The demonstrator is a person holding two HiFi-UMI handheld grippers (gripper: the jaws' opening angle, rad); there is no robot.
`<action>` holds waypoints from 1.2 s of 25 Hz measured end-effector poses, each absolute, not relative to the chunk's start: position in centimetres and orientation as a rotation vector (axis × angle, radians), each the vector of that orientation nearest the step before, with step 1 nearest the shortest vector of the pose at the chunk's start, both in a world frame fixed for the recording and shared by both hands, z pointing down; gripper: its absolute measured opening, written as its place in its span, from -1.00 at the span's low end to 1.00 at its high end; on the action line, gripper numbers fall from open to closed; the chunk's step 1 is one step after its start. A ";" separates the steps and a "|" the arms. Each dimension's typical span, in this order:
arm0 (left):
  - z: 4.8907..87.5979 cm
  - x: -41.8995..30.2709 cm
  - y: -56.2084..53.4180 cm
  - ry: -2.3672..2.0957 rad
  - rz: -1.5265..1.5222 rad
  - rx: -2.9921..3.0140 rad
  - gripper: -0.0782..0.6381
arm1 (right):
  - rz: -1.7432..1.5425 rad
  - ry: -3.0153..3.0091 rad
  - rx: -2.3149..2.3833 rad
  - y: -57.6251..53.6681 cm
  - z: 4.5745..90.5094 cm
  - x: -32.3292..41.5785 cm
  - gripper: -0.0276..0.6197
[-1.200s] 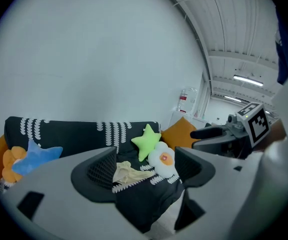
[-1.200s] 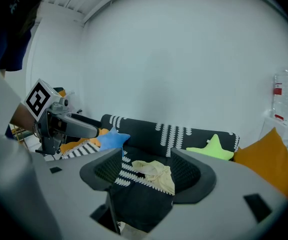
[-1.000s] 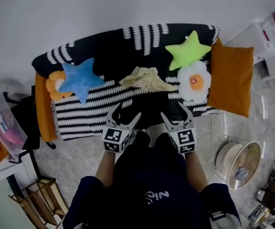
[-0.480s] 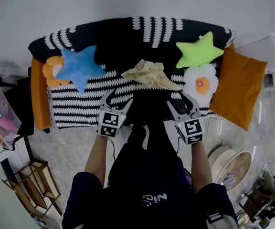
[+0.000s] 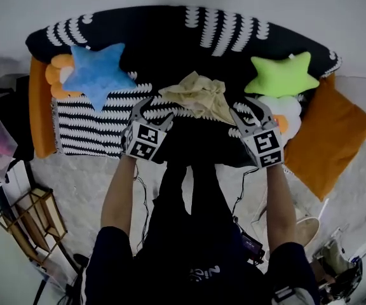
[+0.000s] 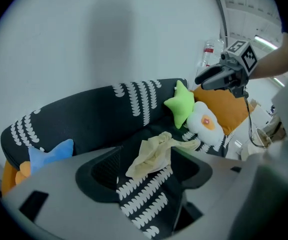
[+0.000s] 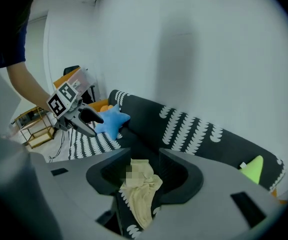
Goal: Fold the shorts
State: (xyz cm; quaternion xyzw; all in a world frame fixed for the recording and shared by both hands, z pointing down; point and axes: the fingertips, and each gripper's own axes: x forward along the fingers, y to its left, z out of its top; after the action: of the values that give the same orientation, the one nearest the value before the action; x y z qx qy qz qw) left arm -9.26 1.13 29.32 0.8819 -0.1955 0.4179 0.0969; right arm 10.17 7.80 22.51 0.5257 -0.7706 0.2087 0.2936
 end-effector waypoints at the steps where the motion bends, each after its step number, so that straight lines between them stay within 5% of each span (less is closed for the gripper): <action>1: 30.2 -9.2 0.4 -0.592 1.262 2.606 0.08 | 0.567 -2.056 1.372 6.9 23.6 10.6 -0.35; 16: 47.2 -8.5 -2.2 -0.105 1.766 2.377 0.00 | 0.615 -2.005 0.908 0.0 44.4 15.0 -0.65; 30: 54.8 -9.0 -3.9 0.113 2.034 2.264 -0.28 | 0.599 -1.944 0.408 2.4 55.4 14.4 -0.61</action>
State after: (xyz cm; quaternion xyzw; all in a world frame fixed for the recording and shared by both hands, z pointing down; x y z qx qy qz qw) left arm -9.00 -3.87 54.81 0.7425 0.0369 0.6671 0.0481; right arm 14.36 2.39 55.45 0.1692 -0.8069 0.2488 0.5084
